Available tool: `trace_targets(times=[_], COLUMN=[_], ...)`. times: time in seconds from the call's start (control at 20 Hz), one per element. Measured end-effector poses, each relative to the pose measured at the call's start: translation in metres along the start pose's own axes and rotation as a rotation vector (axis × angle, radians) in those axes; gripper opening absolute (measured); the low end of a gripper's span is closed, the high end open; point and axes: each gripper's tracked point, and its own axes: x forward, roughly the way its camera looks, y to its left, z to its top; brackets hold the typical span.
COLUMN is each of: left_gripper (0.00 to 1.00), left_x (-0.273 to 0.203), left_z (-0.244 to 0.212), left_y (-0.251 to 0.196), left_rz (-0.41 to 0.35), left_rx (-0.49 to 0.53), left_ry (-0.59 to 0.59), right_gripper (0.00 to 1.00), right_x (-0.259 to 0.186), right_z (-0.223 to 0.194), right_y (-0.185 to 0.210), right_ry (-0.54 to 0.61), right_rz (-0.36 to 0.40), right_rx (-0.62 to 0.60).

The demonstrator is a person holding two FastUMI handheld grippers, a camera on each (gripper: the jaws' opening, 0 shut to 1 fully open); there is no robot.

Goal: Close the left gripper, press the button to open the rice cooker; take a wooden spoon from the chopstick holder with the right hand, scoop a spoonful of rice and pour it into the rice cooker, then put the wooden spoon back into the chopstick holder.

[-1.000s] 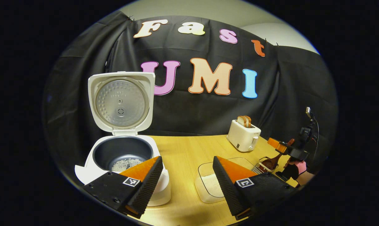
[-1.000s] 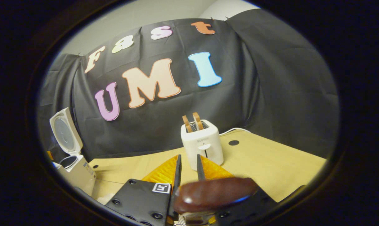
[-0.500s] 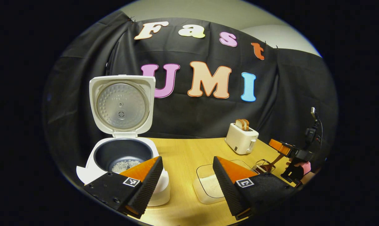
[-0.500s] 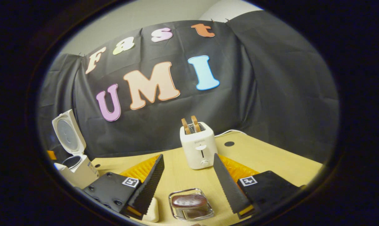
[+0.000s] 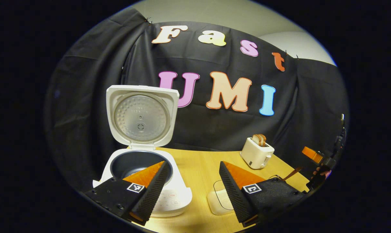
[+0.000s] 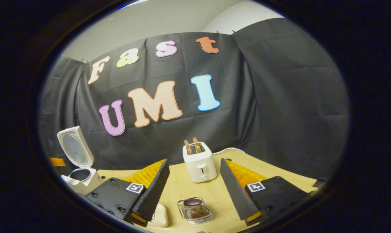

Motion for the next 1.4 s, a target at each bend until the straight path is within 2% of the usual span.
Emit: trace_targets(times=[0.4,0.5,0.55,0.6,0.65,0.7,0.75,0.8,0.85,1.1,1.25,1.4], left_gripper=[0.93,0.93,0.88,0.92,0.92,0.88,0.92,0.92,0.88,0.87,0.92,0.92], left_x=[0.017,0.026,0.03,0.035,0.041,0.048,0.056,0.064,0.072,0.122,0.148,0.167], left_z=[0.101,0.127,0.137,0.146,0.156,0.166,0.176,0.185,0.191,0.213,0.212,0.204], left_y=[0.047,0.061,0.069,0.078,0.086,0.093,0.101,0.107,0.112,0.15,0.172,0.189], left_rz=[0.103,0.137,0.154,0.173,0.191,0.209,0.223,0.227,0.23,0.264,0.284,0.311], left_rx=[0.018,0.052,0.064,0.072,0.082,0.098,0.113,0.119,0.118,0.097,0.091,0.119], left_ry=[-0.12,-0.148,-0.157,-0.162,-0.173,-0.185,-0.196,-0.21,-0.215,-0.213,-0.168,-0.121], right_gripper=[0.99,0.99,0.99,0.99,0.99,0.99,0.99,0.99,0.99,0.99,0.99,0.99], right_x=[-0.026,-0.029,-0.034,-0.038,-0.042,-0.047,-0.052,-0.058,-0.064,-0.092,-0.101,-0.106], right_z=[-0.003,-0.006,-0.008,-0.008,-0.008,-0.007,-0.004,-0.001,0.001,0.006,0.003,-0.001], right_y=[-0.007,-0.018,-0.024,-0.03,-0.038,-0.044,-0.049,-0.055,-0.06,-0.082,-0.091,-0.094], right_ry=[0.046,0.057,0.067,0.073,0.077,0.079,0.079,0.077,0.079,0.099,0.114,0.125], right_rz=[-0.014,-0.037,-0.049,-0.061,-0.077,-0.092,-0.106,-0.119,-0.133,-0.2,-0.234,-0.25], right_rx=[0.018,0.016,0.017,0.019,0.017,0.014,0.011,0.005,0.0,-0.029,-0.042,-0.038])
